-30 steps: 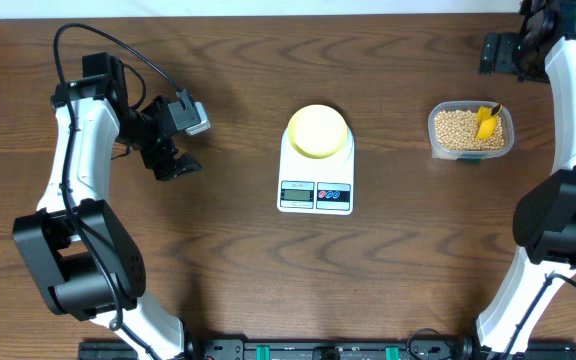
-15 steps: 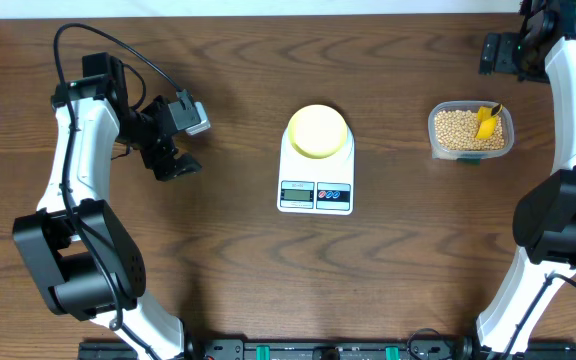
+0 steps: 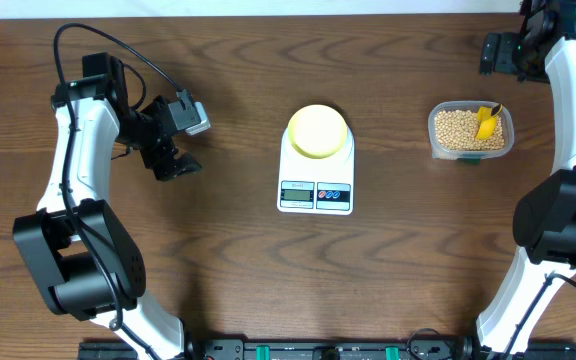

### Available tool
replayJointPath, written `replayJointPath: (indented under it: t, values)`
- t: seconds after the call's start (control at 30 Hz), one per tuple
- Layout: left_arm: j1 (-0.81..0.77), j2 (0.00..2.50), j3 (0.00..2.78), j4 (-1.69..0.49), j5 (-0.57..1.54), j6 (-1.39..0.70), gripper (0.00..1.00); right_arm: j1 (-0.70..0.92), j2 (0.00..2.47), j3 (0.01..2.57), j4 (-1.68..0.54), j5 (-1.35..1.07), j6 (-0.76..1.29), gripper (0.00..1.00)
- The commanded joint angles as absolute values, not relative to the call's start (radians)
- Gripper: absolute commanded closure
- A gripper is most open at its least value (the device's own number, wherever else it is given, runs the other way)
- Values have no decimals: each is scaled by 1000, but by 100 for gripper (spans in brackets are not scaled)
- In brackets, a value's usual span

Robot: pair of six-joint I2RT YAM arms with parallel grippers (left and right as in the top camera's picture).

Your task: Scoop item into bowl and weigh 50g on scale

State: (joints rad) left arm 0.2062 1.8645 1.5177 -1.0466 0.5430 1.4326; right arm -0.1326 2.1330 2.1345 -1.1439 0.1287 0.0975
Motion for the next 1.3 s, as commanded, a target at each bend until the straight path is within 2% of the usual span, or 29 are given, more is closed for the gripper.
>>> replayJointPath:
  t: [0.0, 0.47, 0.57, 0.7, 0.77, 1.0, 1.13, 1.27]
  values:
    - [209, 1852, 1515, -1052, 536, 1427, 2, -137, 2132, 2151, -1144, 140, 89, 1]
    - [209, 1851, 1515, -913, 548, 1427, 2, -137, 2132, 2151, -1144, 140, 88, 1]
    - [206, 1851, 1515, -934, 702, 1426, 2, -137, 2132, 2151, -1144, 140, 89, 1]
    - [206, 1851, 1515, -1059, 958, 1269, 2, -137, 2132, 2151, -1144, 140, 89, 1]
    - [206, 1851, 1515, -1120, 1000, 1167, 2, -137, 2132, 2151, -1144, 140, 88, 1]
    - [205, 1851, 1515, -1185, 1168, 1132, 2, -137, 2132, 2151, -1144, 140, 89, 1]
    - [178, 1851, 1515, -1184, 1126, 1013, 2, -137, 2132, 2151, -1144, 140, 88, 1]
    - [84, 1851, 1515, -1148, 935, 855, 2, -137, 2132, 2151, -1144, 140, 89, 1]
